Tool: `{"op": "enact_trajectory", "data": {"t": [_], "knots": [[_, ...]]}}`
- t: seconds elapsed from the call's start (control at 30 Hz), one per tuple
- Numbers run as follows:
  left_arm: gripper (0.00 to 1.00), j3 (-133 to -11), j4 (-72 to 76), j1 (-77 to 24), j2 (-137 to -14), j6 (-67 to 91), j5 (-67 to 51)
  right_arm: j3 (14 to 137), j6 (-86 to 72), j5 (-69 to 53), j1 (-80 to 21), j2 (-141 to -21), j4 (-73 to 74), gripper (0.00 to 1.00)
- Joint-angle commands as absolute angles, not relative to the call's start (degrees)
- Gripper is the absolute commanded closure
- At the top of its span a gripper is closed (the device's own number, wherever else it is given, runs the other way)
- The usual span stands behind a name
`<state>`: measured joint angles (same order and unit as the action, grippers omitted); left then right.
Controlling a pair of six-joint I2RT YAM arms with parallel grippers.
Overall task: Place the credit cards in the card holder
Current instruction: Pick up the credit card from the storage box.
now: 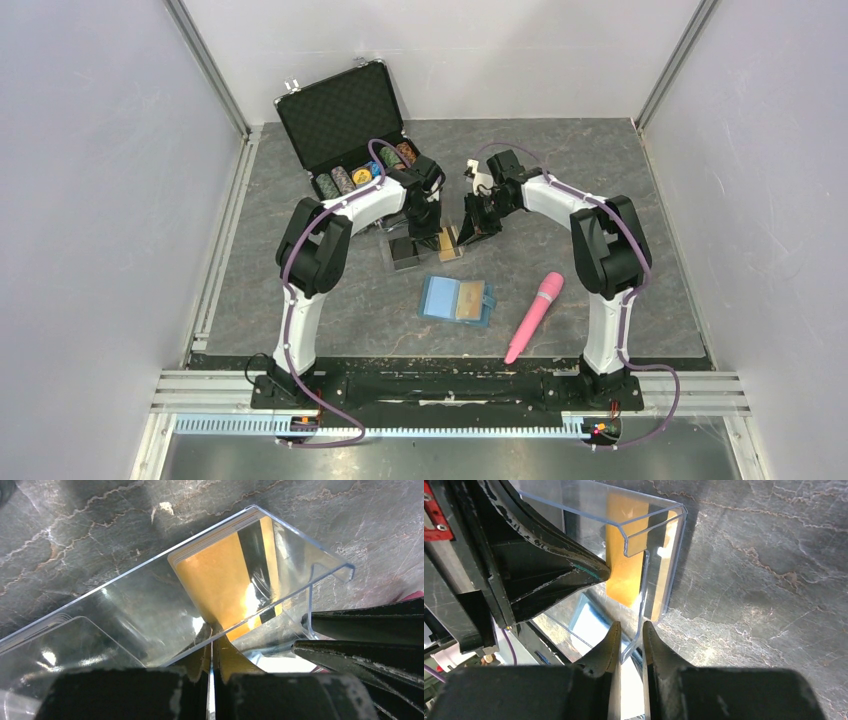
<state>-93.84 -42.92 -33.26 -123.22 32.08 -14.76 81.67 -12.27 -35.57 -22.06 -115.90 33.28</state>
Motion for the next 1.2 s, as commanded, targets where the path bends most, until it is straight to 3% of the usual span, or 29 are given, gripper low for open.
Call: {"op": "enact_trajectory", "data": {"t": [0.0, 1.17], "knots": [[0.98, -95.8, -40.5, -34.2, -124.5, 30.2, -14.9, 80.2, -12.2, -39.9, -23.6, -115.8, 30.4, 0.89], [0.94, -96.2, -39.3, -34.4, -118.7, 32.5, -15.0, 78.5, -14.6, -38.5, -26.7, -110.9, 31.2, 0.94]]}}
